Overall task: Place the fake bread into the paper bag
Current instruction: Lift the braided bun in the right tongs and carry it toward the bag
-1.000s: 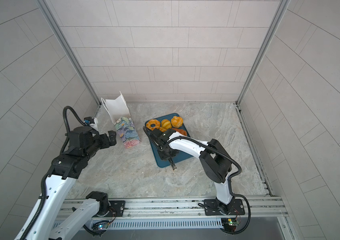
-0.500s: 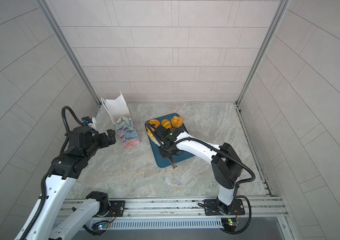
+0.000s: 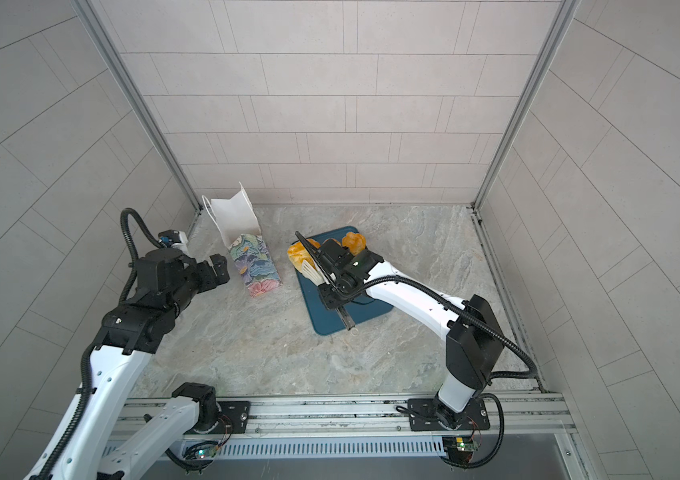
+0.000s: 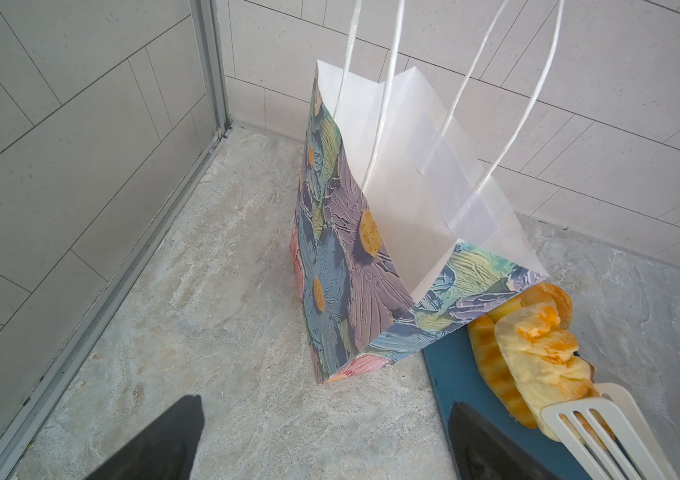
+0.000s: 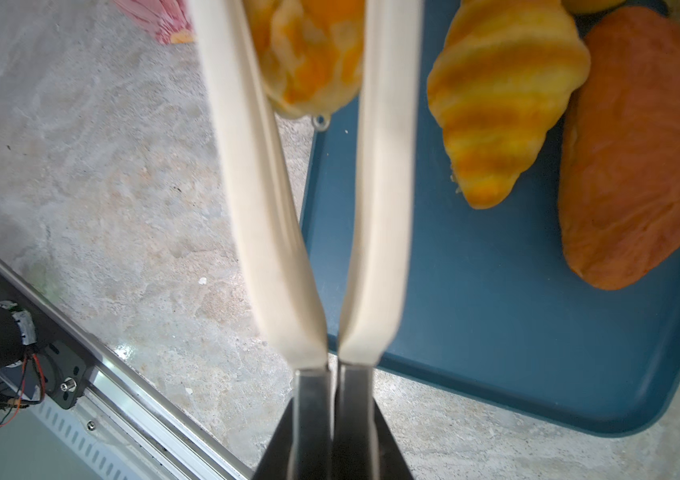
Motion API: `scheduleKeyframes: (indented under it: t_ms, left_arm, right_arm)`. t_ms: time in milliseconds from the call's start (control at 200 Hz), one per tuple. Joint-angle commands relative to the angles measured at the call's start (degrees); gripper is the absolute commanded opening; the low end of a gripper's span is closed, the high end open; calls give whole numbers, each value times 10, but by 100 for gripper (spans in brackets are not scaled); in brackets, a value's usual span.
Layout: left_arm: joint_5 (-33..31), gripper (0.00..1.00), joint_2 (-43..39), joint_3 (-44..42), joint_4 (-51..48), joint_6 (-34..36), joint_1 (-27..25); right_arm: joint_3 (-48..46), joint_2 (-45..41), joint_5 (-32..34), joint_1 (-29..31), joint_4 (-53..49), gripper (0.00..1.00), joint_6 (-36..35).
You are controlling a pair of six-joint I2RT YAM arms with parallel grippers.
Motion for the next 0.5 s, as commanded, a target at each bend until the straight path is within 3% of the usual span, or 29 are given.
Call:
scheduleKeyframes:
  t_ms: [0, 210, 495]
  left_arm:
    - [-11, 100, 9, 19, -7, -36, 0]
    - [-3, 100, 19, 22, -1, -66, 0]
    - [-24, 100, 42, 71, -27, -54, 0]
  right_arm:
    - [30, -32, -11, -1, 1, 23, -29]
    - [53, -52, -31, -6, 6, 23, -51]
    - [81, -61, -59, -26, 11, 25, -79]
